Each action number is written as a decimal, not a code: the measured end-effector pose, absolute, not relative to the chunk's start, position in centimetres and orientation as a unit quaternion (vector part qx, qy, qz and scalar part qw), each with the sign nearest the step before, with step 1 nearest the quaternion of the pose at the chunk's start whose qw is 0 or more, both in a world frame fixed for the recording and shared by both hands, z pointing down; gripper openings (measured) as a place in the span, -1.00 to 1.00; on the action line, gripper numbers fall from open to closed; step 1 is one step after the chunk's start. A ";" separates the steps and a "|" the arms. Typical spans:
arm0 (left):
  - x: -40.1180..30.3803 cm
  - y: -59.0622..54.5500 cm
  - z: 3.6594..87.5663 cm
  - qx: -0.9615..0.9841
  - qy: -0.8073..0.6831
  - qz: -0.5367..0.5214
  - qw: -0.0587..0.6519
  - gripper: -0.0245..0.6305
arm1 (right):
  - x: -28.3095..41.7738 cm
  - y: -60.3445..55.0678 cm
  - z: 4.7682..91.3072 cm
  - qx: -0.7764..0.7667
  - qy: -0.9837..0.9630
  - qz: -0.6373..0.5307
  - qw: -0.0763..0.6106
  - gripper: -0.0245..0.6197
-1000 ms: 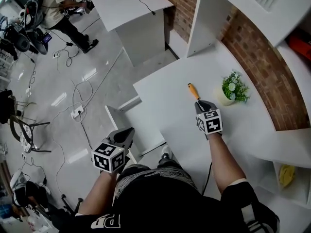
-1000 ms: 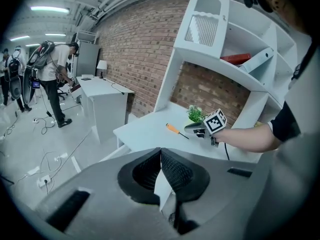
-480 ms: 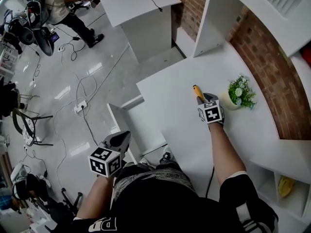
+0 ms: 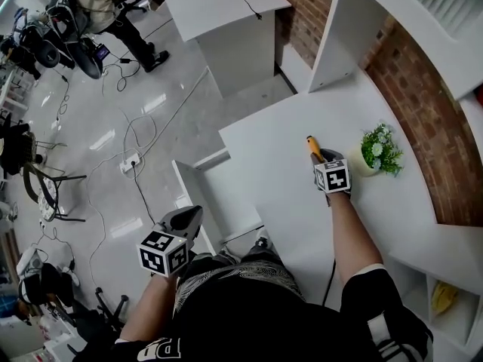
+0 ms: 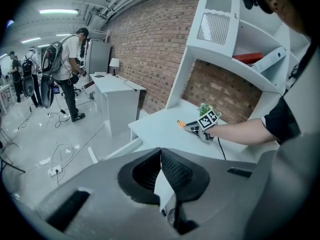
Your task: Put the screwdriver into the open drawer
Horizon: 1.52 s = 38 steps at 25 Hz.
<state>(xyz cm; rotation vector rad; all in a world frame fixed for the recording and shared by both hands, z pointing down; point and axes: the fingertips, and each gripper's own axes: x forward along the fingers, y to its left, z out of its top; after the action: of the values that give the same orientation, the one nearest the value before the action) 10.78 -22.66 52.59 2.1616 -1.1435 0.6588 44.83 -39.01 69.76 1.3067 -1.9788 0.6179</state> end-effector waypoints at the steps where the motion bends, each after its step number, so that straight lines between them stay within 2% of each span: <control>1: 10.8 -22.7 52.5 0.815 -0.430 0.247 0.299 -0.87 | 44.8 -39.0 69.7 0.502 -0.761 0.235 0.336 -0.55; 5: 10.8 -22.5 52.1 0.819 -0.428 0.244 0.293 -0.87 | 44.6 -39.0 69.7 0.504 -0.759 0.238 0.337 -0.64; 16: 7.5 -21.6 51.3 0.815 -0.452 0.218 0.289 -0.87 | 43.5 -37.7 68.1 0.497 -0.762 0.263 0.321 -0.66; 31: 2.8 -23.8 51.7 0.852 -0.383 0.215 0.285 -0.87 | 35.0 -32.3 63.4 0.517 -0.764 0.259 0.286 -0.65; 38: -0.2 -24.8 52.7 0.857 -0.364 0.214 0.294 -0.87 | 28.4 -29.0 62.6 0.501 -0.774 0.269 0.278 -0.65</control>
<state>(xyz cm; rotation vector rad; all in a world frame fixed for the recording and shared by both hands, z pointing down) -0.18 -24.79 52.71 2.2826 -0.9684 0.5696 28.40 -29.00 62.62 1.3455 -2.0770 0.7216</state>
